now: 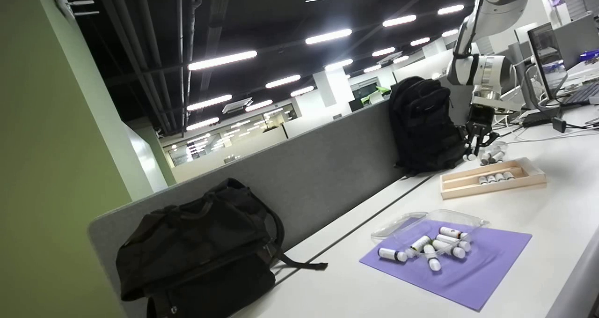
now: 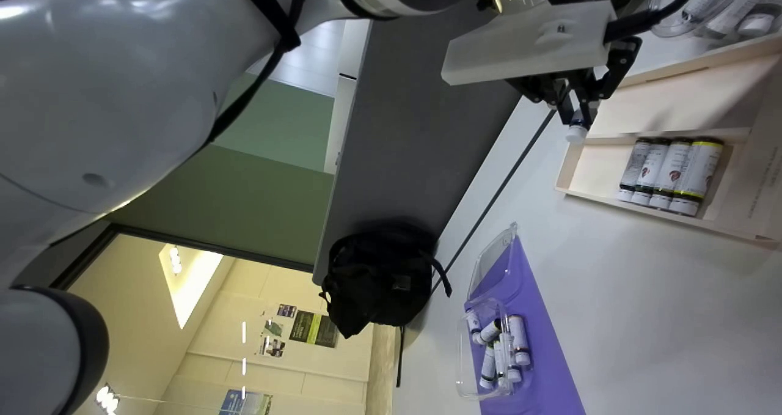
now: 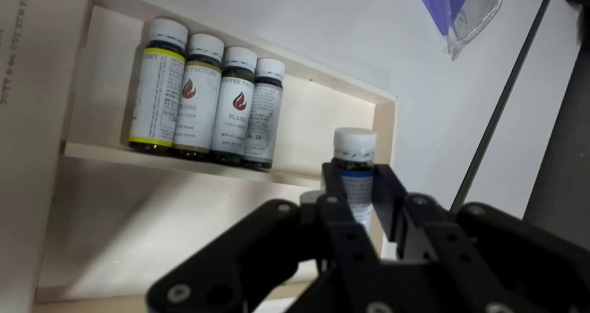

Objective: Put the bottle on the table on the left side of the tray

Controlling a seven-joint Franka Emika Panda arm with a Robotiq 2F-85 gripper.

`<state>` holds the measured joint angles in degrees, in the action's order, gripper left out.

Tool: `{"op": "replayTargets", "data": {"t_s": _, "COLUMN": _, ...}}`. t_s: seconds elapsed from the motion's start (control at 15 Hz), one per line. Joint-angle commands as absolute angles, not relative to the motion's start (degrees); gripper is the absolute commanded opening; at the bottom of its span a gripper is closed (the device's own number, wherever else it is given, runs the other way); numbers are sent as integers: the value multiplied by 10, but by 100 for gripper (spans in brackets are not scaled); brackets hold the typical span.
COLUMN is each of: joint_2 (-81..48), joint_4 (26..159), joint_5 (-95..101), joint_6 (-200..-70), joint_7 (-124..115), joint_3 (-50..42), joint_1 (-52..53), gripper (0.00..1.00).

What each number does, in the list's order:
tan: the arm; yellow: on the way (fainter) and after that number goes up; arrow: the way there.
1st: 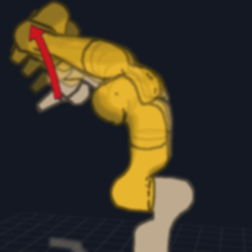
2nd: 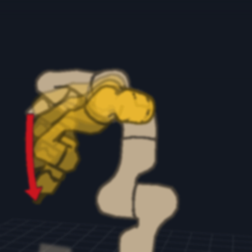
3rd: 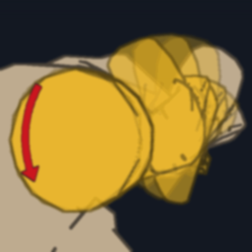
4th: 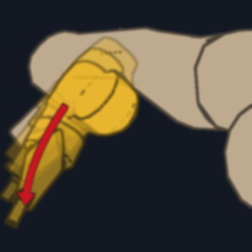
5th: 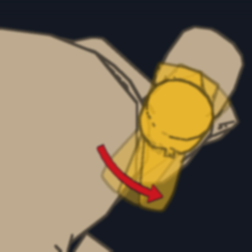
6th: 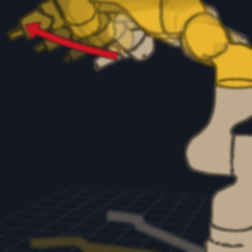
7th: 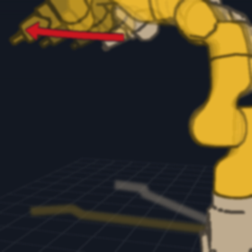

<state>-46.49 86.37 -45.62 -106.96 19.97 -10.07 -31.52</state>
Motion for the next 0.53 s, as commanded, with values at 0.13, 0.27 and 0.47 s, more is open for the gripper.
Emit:
{"op": "replayTargets", "data": {"t_s": 0.13, "joint_2": -472, "joint_4": 861, "joint_5": -434, "joint_6": -1060, "joint_7": 192, "joint_3": -90, "joint_1": -311, "gripper": 6}}
{"op": "replayTargets", "data": {"t_s": 0.27, "joint_2": -478, "joint_4": 862, "joint_5": -432, "joint_6": -1066, "joint_7": 190, "joint_3": -86, "joint_1": -305, "gripper": 6}}
{"op": "replayTargets", "data": {"t_s": 0.47, "joint_2": -492, "joint_4": 854, "joint_5": -428, "joint_6": -1064, "joint_7": 177, "joint_3": -82, "joint_1": -298, "gripper": 6}}
